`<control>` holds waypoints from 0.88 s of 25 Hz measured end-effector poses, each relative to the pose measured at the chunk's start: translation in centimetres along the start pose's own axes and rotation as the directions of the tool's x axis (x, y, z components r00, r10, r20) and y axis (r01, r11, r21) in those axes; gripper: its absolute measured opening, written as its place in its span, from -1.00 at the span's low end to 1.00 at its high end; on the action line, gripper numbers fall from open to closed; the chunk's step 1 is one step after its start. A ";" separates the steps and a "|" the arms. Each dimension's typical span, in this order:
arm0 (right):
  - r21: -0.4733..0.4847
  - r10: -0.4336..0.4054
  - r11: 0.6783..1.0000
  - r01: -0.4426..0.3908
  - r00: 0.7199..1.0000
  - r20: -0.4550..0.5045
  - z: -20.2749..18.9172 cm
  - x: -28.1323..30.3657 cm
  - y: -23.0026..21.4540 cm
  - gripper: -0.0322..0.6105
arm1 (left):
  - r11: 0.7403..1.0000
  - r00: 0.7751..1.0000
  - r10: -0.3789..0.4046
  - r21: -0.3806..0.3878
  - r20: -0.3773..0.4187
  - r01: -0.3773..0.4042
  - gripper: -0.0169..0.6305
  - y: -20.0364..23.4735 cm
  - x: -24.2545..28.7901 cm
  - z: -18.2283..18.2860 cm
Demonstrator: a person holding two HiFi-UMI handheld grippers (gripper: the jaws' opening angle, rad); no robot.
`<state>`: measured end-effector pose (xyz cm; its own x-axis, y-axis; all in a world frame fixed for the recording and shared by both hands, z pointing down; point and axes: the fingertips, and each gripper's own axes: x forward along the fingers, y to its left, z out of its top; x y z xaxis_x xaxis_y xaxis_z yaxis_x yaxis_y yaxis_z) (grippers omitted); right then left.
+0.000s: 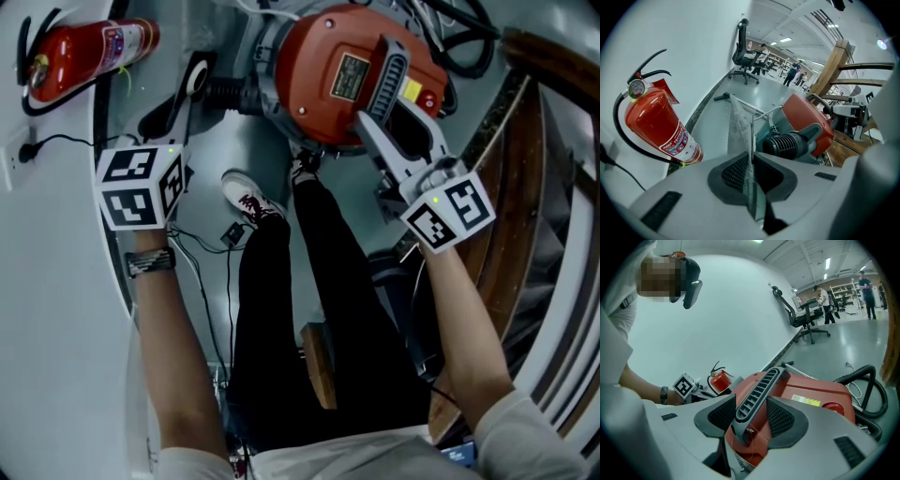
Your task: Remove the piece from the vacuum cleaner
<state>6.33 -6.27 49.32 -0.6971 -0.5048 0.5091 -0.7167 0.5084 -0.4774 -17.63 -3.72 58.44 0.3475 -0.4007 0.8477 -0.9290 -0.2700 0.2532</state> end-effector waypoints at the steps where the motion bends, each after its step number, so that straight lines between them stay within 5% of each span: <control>1: 0.001 0.000 1.000 0.000 1.000 0.000 0.0 0.0 0.0 -0.25 | 1.000 1.000 0.000 0.000 -0.001 0.000 -0.86 0.1 -0.1 0.0; 22: 0.023 -0.027 0.999 0.028 0.999 -0.027 0.5 0.3 0.0 -0.25 | 0.994 0.998 0.037 0.105 0.053 -0.043 -0.86 1.4 -6.5 0.7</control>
<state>6.15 -6.74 49.11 -0.6766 -0.4993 0.5412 -0.7361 0.4776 -0.4795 -21.10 -2.08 52.99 0.3187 -0.4564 0.8307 -0.9245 -0.3432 0.1661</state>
